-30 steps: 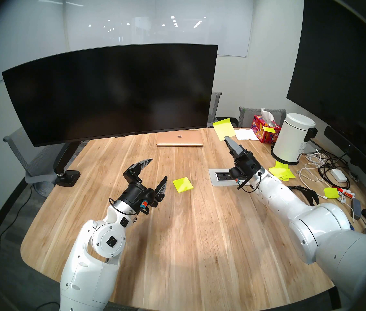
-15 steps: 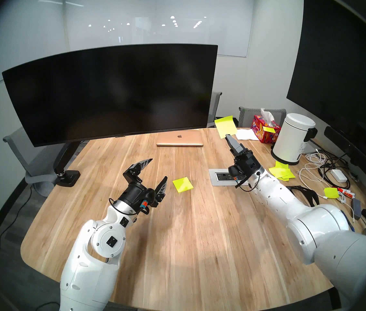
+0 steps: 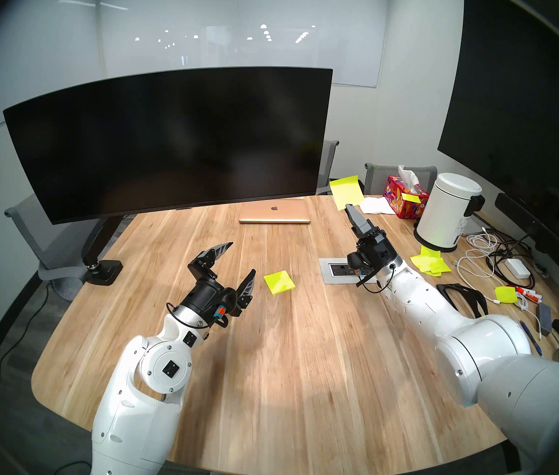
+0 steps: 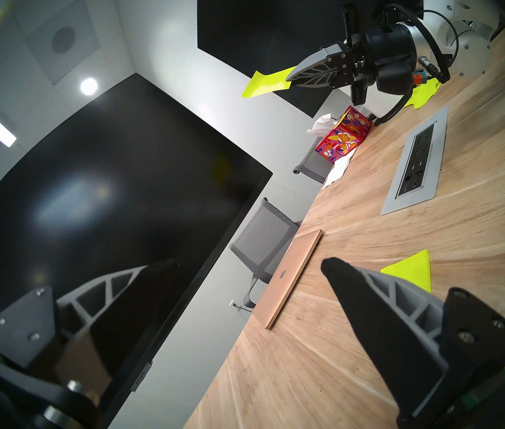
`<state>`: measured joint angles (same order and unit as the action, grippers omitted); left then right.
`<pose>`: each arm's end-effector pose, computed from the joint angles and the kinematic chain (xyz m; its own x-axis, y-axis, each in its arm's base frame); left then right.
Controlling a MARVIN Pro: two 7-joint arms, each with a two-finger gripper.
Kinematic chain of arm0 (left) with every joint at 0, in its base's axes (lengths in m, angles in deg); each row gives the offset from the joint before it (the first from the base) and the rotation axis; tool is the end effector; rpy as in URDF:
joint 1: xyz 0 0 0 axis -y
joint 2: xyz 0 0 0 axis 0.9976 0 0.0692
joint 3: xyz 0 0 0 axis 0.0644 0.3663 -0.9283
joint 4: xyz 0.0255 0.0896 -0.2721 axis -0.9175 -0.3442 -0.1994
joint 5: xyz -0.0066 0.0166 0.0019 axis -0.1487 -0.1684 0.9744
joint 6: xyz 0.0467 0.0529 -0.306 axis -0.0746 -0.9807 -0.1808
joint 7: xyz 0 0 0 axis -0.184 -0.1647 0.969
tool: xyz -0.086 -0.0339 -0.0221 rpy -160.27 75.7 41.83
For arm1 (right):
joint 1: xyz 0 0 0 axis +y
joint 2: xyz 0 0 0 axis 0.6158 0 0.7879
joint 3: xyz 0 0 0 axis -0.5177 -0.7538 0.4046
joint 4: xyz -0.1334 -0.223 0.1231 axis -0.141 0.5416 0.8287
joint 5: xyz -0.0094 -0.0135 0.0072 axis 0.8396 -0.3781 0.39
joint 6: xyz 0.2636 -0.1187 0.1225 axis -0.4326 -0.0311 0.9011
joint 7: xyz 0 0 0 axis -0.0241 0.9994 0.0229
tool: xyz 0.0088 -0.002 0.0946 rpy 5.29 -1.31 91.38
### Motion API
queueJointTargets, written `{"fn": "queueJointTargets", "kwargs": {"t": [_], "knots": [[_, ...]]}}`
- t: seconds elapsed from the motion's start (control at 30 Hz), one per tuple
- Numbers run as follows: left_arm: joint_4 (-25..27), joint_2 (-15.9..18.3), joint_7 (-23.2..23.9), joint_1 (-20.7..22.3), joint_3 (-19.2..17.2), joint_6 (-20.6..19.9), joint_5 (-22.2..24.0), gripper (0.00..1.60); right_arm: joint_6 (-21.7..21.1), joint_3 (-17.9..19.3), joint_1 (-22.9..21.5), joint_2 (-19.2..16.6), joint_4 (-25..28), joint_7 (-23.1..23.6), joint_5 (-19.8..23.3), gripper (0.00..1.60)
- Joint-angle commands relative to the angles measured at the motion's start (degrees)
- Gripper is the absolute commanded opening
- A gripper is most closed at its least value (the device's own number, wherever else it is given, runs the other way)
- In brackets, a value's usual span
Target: Peel one sticky note off the pad and stick it onto the monitor, then press it flat
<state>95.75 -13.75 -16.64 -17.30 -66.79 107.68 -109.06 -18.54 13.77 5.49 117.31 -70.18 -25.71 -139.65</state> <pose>0.3503 -0.0223 -0.2606 -0.4329 -0.7191 0.5436 -0.1440 -0.5401 -0.8292 0.5352 -0.0495 -0.2660 -0.2372 0.8118 -0.5336 -0.8420 0.1021 0.5297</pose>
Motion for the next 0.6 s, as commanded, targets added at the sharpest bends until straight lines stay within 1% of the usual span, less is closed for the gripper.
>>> {"fn": "queueJointTargets", "kwargs": {"t": [0.0, 0.03, 0.1, 0.27, 0.43, 0.47, 0.57], "knots": [[1.43, -0.02, -0.36, 0.14, -0.15, 0.12, -0.10, 1.60, -1.94, 0.93, -0.19, 0.79, 0.91, -0.26, 1.19, 0.00], [1.43, -0.02, -0.36, 0.14, -0.15, 0.12, -0.10, 1.60, -2.91, 1.00, -0.14, 0.82, 0.93, -0.26, 1.10, 0.00], [1.44, -0.02, -0.36, 0.13, -0.16, 0.12, -0.11, 1.60, -3.05, 1.03, -0.11, 0.82, 0.96, -0.26, 1.08, 0.00], [1.45, -0.03, -0.36, 0.12, -0.16, 0.11, -0.12, 1.60, -5.04, 0.96, -0.08, 0.72, 1.00, -0.26, 0.70, 0.00], [1.46, -0.03, -0.36, 0.11, -0.16, 0.11, -0.12, 1.60, -5.69, 0.65, -0.16, 0.50, 1.06, -0.26, 0.40, 0.00], [1.47, -0.03, -0.37, 0.11, -0.16, 0.11, -0.13, 1.60, -6.71, 0.47, -0.27, 0.38, 0.93, -0.26, 0.01, 0.00], [1.48, -0.04, -0.37, 0.10, -0.17, 0.10, -0.14, 1.60, -6.33, 0.36, -0.34, 0.30, 0.84, -0.26, 0.01, 0.00]]}}
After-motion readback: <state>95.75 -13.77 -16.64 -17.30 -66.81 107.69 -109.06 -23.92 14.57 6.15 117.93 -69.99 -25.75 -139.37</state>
